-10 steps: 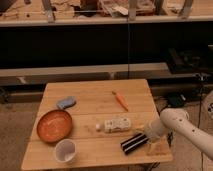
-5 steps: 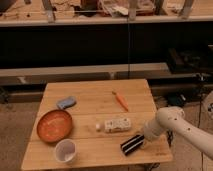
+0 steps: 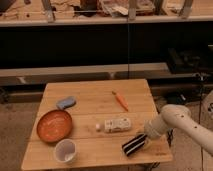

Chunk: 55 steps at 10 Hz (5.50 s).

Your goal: Place the eraser on the white sponge

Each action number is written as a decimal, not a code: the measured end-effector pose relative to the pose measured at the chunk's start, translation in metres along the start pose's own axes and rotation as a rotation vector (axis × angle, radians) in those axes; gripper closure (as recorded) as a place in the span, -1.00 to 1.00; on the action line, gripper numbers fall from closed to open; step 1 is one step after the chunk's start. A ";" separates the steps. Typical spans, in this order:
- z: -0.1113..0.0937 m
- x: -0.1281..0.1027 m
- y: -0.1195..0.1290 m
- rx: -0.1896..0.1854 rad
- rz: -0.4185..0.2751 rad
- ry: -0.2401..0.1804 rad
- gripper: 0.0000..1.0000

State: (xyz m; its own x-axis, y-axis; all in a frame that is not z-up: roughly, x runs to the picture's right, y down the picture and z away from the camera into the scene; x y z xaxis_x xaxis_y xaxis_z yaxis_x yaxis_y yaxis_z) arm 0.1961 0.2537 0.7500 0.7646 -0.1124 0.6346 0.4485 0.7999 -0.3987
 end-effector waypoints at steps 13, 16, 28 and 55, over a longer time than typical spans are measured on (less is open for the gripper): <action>-0.108 -0.130 -0.191 0.368 0.064 0.041 1.00; -0.101 -0.129 -0.251 0.372 0.116 0.072 1.00; -0.002 -0.116 -0.358 0.250 0.173 0.056 1.00; 0.130 -0.160 -0.434 0.169 0.081 0.018 1.00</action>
State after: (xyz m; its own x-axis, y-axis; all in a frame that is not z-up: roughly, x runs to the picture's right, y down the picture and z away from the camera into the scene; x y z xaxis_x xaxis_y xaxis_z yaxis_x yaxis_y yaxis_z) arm -0.1808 0.0016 0.9080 0.8042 -0.0529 0.5920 0.3019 0.8944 -0.3301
